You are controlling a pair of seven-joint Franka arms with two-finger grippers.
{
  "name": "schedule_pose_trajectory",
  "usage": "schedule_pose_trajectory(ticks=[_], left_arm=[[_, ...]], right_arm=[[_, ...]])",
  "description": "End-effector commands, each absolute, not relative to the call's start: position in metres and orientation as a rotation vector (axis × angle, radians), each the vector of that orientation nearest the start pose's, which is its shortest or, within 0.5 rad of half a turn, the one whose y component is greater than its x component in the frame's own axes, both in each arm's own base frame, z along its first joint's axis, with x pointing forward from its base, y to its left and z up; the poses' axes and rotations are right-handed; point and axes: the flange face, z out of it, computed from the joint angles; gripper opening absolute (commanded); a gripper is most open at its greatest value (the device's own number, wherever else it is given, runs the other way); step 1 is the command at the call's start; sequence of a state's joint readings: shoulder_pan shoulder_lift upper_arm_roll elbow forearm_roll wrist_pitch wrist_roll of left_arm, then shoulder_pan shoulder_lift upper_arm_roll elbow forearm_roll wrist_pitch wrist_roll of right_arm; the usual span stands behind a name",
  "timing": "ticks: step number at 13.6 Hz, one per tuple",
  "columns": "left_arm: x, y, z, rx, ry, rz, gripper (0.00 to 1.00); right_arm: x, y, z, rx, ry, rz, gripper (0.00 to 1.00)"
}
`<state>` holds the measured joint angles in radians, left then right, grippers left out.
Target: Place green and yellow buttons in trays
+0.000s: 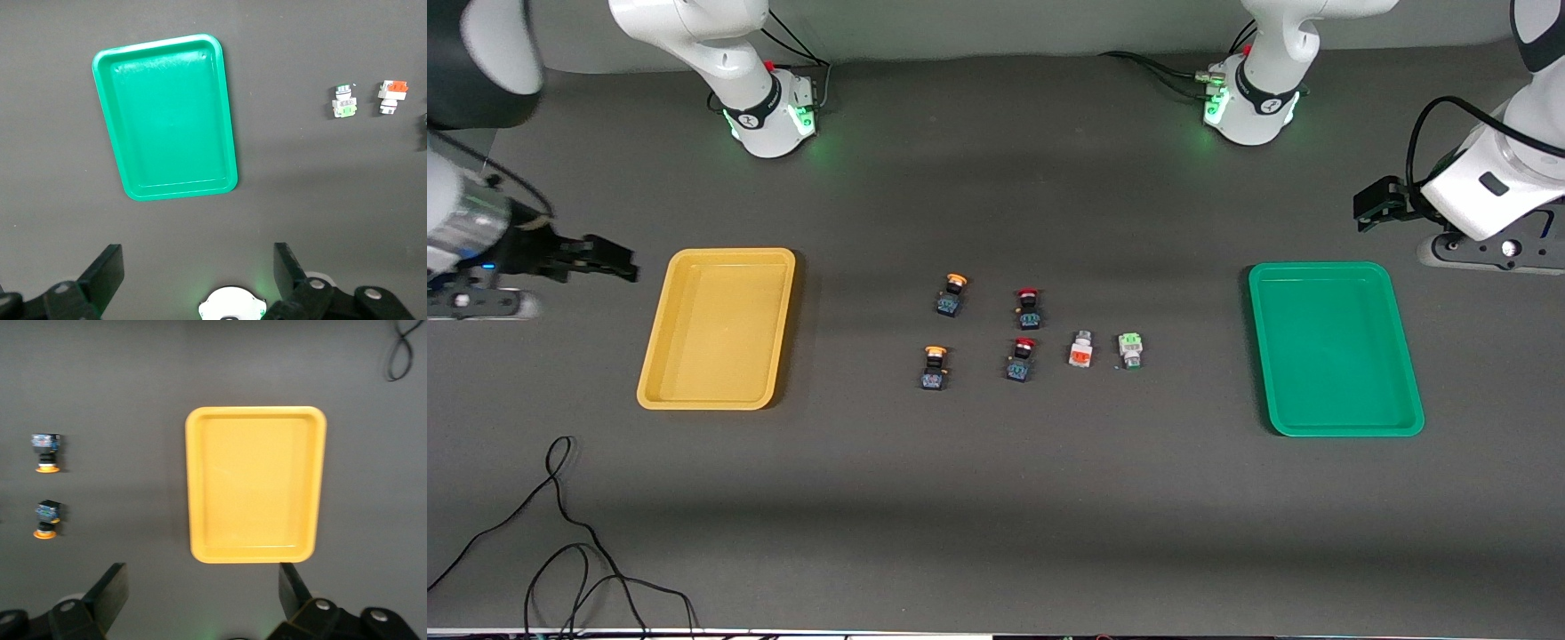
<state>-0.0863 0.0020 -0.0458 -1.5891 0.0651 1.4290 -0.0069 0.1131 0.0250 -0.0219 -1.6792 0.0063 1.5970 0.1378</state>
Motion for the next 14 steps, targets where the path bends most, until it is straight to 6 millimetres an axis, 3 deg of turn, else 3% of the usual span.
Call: schedule_pose_trajectory(ticks=[1, 5, 7, 9, 12, 14], left_arm=[[0.541, -0.065, 0.601, -3.051, 0.208, 0.245, 1.0], [0.56, -0.082, 0.564, -3.047, 0.223, 0.292, 0.99], [0.571, -0.114, 0.538, -3.097, 0.239, 0.323, 0.99], [0.581, -0.141, 0.51, -3.14, 0.078, 0.346, 0.99], [0.588, -0.197, 0.469, -3.13, 0.103, 0.297, 0.99], [0.594, -0.225, 0.431, -3.124, 0.04, 0.301, 0.98]], right_arm=[[0.533, 0.125, 0.549, -3.141, 0.102, 0.092, 1.0], [0.51, 0.251, 0.516, -3.102, 0.29, 0.047, 1.0], [0.495, 0.311, 0.498, -3.073, 0.427, 0.014, 1.0], [0.476, 0.359, 0.479, -3.048, 0.569, 0.005, 1.0], [0.453, 0.395, 0.466, -3.018, 0.739, 0.001, 1.0], [0.447, 0.398, 0.449, -3.015, 0.726, -0.006, 1.0]])
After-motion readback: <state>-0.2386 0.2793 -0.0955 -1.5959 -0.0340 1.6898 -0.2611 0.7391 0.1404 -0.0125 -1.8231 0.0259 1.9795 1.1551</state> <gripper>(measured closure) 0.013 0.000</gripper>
